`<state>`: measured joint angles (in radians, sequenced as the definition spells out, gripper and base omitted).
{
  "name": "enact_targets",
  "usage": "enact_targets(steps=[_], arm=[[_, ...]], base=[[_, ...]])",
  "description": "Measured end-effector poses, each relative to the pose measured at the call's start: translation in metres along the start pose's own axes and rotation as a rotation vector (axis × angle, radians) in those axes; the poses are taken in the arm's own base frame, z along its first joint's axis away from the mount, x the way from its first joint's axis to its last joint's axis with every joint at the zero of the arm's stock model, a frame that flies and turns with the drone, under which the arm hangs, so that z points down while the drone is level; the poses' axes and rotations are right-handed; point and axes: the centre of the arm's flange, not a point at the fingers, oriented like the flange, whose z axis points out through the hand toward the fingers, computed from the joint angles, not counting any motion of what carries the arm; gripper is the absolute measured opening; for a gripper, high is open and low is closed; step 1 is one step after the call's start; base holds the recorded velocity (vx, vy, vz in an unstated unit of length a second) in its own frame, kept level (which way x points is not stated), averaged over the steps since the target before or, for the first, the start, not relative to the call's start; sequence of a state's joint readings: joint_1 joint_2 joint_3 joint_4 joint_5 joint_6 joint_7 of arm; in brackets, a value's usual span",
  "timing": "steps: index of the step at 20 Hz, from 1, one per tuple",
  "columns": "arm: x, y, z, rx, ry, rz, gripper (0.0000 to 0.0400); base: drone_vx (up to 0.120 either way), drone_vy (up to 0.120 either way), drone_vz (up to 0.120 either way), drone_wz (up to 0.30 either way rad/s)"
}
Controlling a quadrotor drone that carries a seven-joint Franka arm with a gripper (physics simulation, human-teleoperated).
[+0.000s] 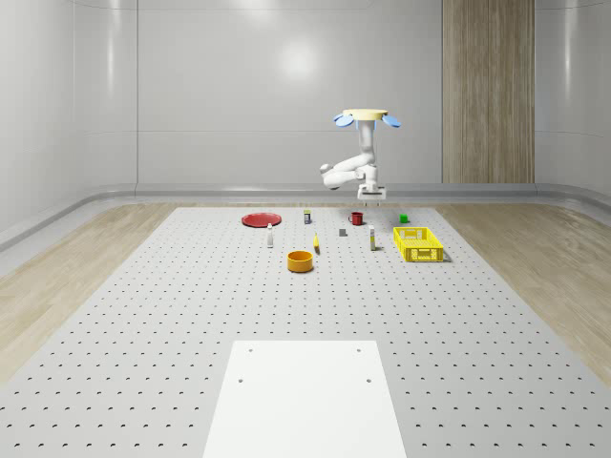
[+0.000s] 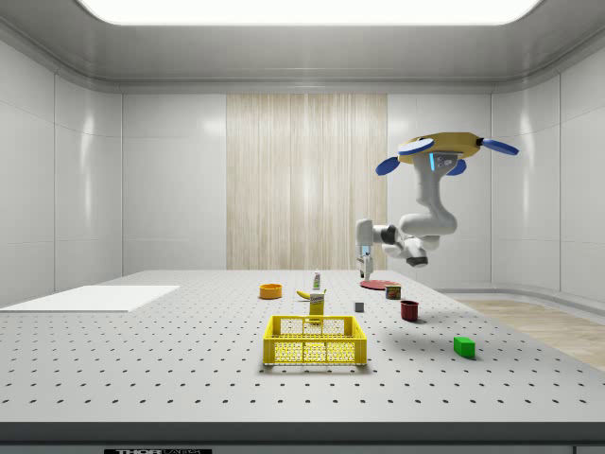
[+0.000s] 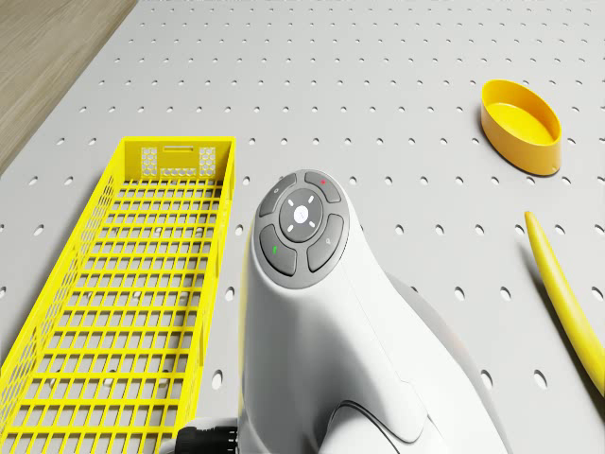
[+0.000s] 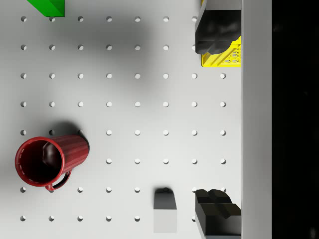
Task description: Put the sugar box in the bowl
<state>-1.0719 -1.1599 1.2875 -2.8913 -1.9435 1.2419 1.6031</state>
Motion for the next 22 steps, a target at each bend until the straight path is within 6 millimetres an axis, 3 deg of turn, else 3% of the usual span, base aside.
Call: enact_targets(steps=[14,18,22], arm=[[0.0,0.0,0.0,-0.001,0.001,0.0,0.04],[0.0,0.0,0.0,-0.001,0.001,0.0,0.04],[0.0,0.0,0.0,-0.001,0.001,0.0,0.04]], base=[[0.12,-0.003,-0.083,0.0],[0.12,-0.09,0.0,0.0],[0.12,0.0,0.0,0.0]])
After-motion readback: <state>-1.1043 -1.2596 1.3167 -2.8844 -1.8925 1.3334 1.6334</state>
